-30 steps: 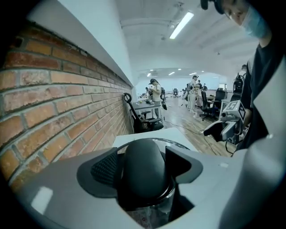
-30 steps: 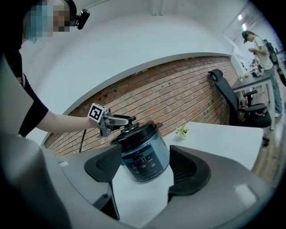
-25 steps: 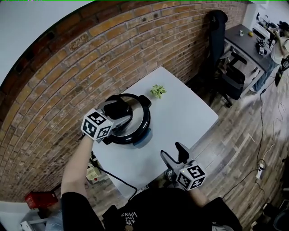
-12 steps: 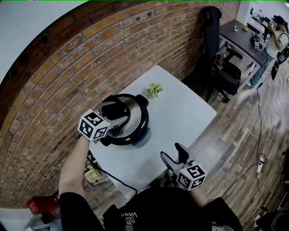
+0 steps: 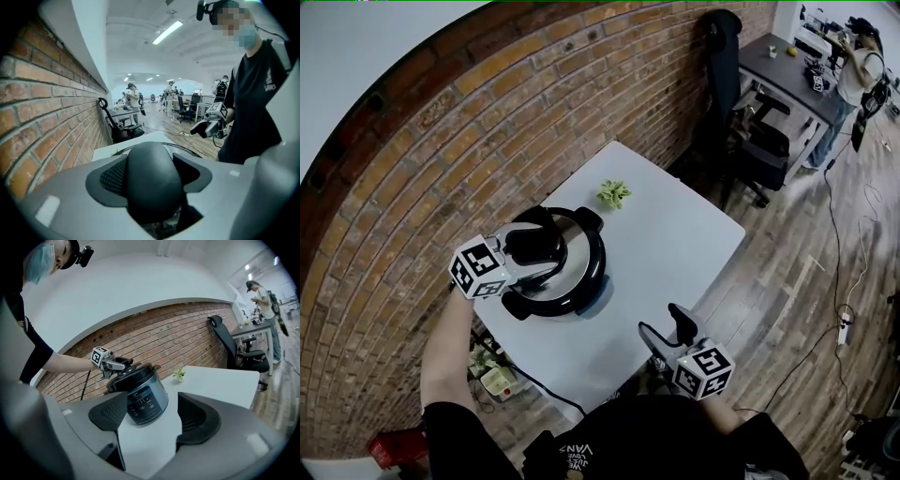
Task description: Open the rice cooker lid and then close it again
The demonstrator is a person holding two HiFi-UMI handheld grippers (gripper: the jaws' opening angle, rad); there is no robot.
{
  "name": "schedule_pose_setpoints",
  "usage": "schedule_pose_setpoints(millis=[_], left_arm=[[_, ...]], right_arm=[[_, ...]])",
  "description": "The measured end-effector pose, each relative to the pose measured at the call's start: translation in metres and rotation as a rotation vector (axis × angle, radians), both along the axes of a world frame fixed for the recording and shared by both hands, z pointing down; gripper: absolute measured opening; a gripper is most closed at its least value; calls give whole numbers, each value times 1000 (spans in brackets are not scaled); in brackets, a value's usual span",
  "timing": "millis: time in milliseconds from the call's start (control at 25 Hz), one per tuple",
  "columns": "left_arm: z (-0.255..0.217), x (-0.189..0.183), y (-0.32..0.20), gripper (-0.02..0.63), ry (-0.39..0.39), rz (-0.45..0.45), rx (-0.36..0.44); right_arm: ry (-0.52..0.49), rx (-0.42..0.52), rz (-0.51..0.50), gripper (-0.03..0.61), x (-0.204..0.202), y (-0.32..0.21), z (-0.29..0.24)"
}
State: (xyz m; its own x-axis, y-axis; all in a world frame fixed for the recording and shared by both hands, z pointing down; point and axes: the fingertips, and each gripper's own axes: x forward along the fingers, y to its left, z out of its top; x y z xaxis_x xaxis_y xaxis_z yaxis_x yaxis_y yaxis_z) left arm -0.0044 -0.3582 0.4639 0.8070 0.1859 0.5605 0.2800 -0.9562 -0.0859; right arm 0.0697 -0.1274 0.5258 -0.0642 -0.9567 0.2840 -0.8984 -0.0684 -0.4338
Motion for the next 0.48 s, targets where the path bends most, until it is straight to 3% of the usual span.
schedule_pose_setpoints(millis=[280, 480], left_arm=[[-1, 0, 5, 302, 9, 127, 4], [-3, -1, 5, 299, 26, 120, 11]], right_arm=[[22, -27, 34, 325, 4, 5, 2], [35, -35, 43, 325, 3, 8, 0]])
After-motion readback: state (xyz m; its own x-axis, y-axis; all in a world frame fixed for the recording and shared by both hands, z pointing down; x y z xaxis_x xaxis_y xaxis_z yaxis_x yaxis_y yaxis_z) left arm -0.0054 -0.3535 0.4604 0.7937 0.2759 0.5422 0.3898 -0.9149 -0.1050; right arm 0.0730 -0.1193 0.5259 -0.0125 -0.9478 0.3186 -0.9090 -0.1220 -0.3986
